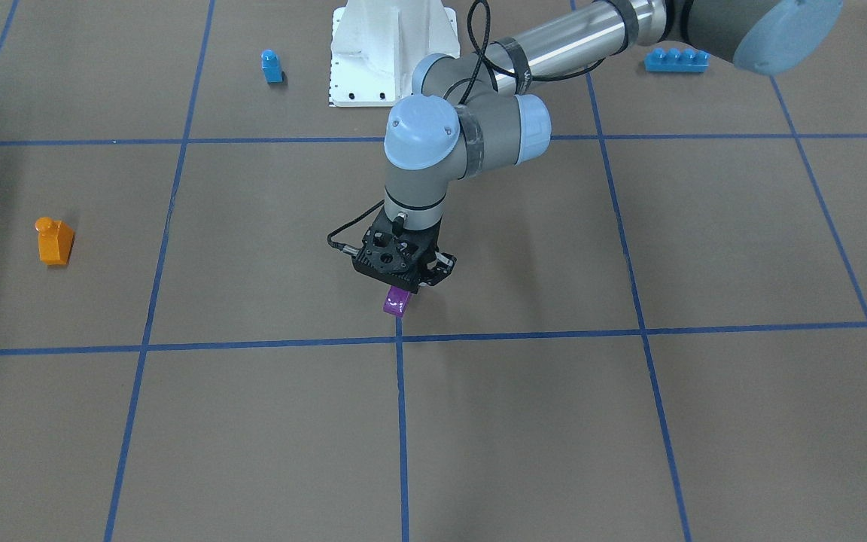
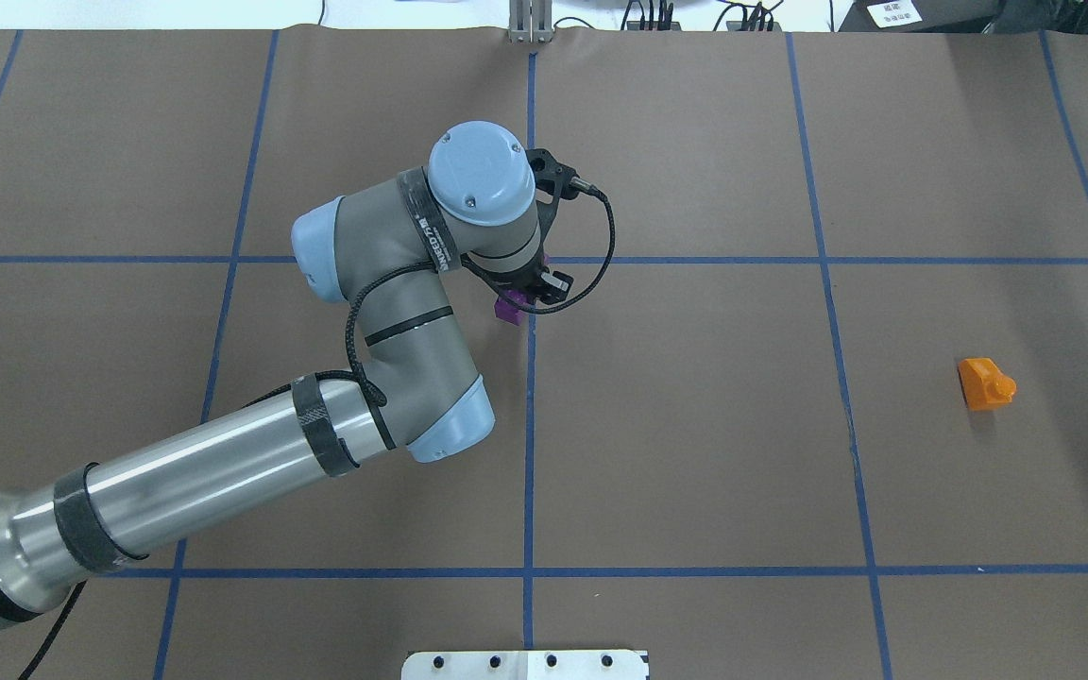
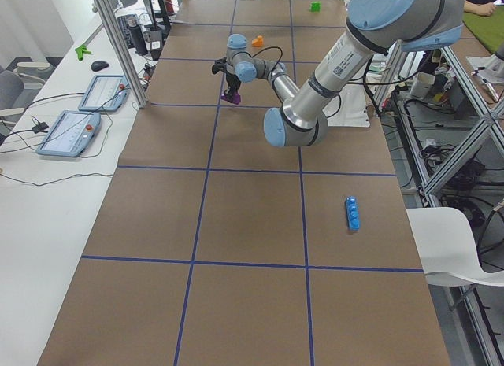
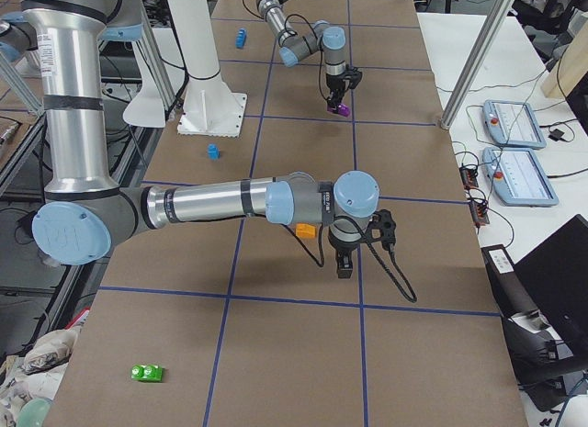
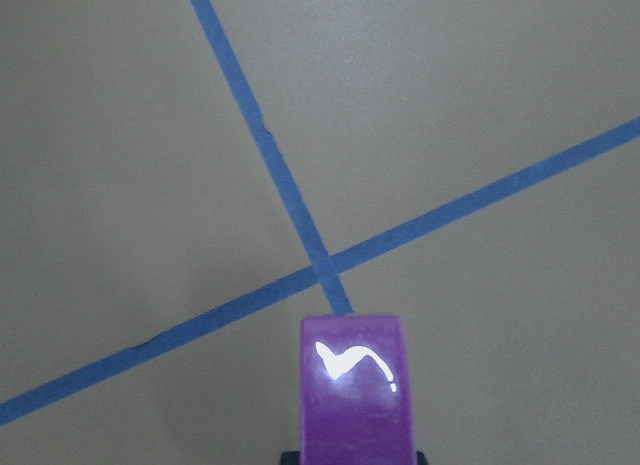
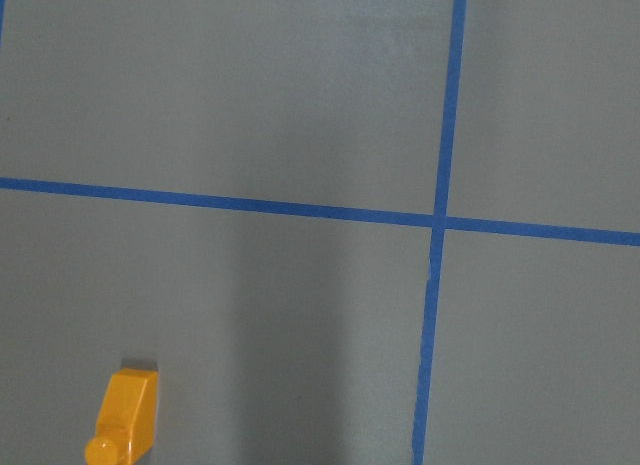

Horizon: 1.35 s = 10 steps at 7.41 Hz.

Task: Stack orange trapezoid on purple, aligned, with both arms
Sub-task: 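Carry the purple block with the left gripper to the table center and set it down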

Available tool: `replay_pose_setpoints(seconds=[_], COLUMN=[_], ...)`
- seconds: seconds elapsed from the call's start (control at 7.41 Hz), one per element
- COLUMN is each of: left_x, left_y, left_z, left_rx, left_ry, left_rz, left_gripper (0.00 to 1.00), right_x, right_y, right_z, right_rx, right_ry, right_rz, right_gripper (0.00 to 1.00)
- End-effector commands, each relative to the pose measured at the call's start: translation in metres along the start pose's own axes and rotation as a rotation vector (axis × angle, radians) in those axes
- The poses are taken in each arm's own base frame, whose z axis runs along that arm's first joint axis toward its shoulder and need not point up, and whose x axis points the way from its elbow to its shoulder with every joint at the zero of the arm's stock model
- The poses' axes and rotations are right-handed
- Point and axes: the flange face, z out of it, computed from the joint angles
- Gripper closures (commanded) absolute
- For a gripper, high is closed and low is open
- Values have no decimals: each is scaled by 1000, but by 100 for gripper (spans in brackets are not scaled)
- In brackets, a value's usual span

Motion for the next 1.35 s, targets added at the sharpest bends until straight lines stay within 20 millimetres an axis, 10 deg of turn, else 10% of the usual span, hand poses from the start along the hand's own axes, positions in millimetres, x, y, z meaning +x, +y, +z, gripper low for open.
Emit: replay_pose_setpoints(seconds=[0.0,0.27,0.67,1.21], left_x=[4,4,10,-3], left_y=[2,1,-1,-20], left_z=[20,22,29,17], left_rx=[-6,-6,60,141], left_ry=[2,2,32,16], left_rz=[7,7,27,10], left_gripper=[100,100,0,0], right_x=[-3,-3,-3,-8], right_y=[0,-1,-2,-6], right_z=[-1,-1,-1,-5], right_rx=[3,3,3,11], right_ry=[-8,-7,-8,-7], right_rz=[-3,-4,-4,-13], right_gripper=[0,0,0,0])
